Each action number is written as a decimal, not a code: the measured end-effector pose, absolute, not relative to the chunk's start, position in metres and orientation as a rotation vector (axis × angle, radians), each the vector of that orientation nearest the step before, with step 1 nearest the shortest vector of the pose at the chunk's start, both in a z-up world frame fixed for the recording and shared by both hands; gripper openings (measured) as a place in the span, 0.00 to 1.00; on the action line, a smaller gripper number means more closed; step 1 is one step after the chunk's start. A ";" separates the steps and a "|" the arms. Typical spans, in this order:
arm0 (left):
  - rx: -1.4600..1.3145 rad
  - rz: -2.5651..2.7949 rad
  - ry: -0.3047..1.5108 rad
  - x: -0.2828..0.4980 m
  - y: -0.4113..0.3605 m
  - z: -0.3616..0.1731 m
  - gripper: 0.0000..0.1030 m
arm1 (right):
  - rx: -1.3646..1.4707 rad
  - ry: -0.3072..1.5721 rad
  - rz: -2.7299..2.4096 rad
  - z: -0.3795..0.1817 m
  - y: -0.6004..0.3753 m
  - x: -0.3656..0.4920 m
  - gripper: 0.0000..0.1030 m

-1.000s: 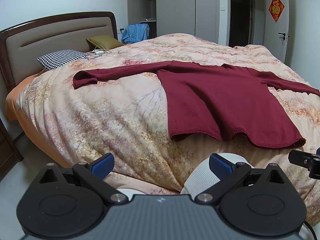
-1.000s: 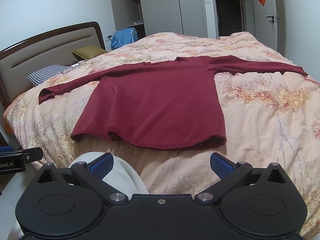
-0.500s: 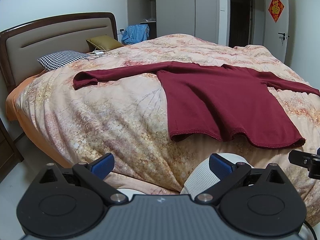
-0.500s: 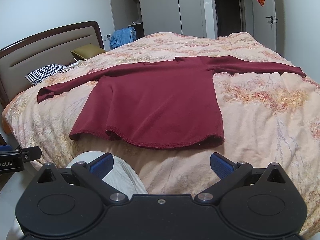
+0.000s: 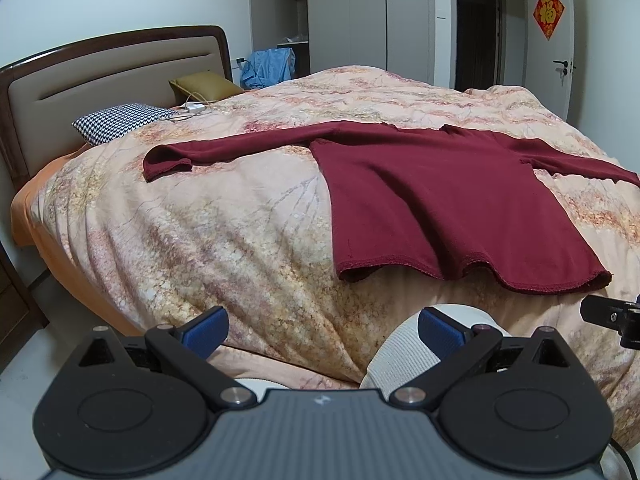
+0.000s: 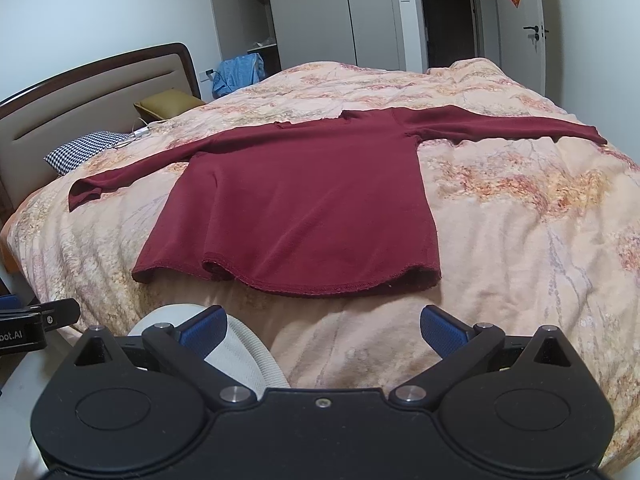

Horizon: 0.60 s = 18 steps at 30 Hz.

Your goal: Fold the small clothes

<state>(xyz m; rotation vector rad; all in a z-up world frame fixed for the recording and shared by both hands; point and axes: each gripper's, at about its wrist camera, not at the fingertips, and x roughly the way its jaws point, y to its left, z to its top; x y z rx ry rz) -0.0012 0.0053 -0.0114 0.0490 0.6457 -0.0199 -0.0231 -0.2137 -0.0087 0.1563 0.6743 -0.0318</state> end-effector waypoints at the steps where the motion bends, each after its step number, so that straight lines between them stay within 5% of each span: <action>1: 0.051 -0.020 0.646 0.000 0.004 -0.011 1.00 | 0.156 0.676 -0.033 -0.009 -0.214 -0.022 1.00; 18: 0.088 -0.025 0.639 0.028 -0.009 0.003 1.00 | 0.168 0.705 -0.064 -0.010 -0.226 -0.005 1.00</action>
